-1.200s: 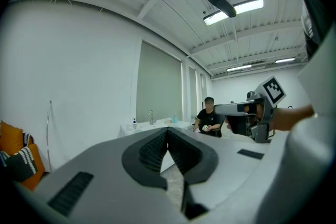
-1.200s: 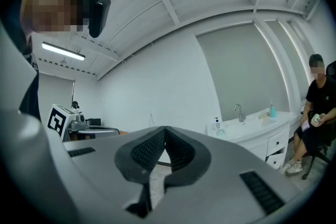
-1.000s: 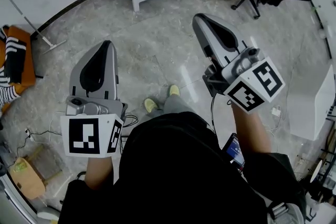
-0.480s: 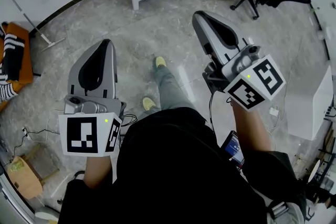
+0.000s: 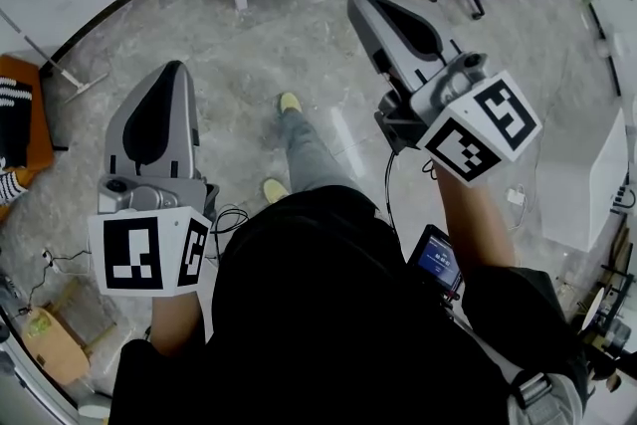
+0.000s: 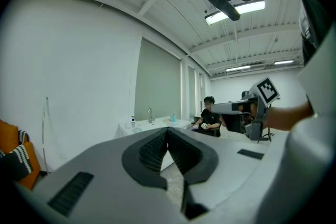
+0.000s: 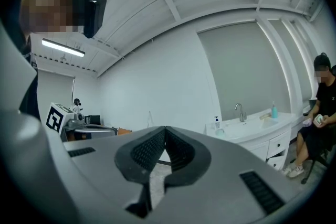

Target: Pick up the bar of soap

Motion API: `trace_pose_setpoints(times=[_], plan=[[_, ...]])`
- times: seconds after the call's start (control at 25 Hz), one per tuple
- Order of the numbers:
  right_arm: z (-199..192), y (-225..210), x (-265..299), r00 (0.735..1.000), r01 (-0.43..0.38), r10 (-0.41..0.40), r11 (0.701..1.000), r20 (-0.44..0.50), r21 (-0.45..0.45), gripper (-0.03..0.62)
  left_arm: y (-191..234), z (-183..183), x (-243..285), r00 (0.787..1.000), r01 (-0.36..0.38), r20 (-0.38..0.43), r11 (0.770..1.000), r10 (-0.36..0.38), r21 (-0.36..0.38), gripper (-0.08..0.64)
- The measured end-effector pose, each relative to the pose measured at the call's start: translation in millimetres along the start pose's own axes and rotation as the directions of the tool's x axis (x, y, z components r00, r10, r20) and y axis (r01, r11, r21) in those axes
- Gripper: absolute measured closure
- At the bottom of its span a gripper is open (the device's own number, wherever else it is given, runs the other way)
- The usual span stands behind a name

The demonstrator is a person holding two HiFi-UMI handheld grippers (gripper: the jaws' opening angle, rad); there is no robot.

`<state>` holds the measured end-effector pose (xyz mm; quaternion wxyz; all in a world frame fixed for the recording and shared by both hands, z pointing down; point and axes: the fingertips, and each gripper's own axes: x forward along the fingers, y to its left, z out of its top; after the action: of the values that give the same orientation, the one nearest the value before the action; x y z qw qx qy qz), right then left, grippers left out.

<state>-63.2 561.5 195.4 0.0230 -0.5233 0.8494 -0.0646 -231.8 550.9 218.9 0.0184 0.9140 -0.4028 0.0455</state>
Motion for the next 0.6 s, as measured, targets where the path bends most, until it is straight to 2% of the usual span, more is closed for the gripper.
trace_pose_setpoints(times=[0.6], plan=[[-12, -107, 85, 0.999, 0.028, -0.027, 0.998, -0.025, 0.057, 0.586, 35, -8, 133, 0.998, 0.047, -0.049, 0.999, -0.048, -0.014, 0.552]])
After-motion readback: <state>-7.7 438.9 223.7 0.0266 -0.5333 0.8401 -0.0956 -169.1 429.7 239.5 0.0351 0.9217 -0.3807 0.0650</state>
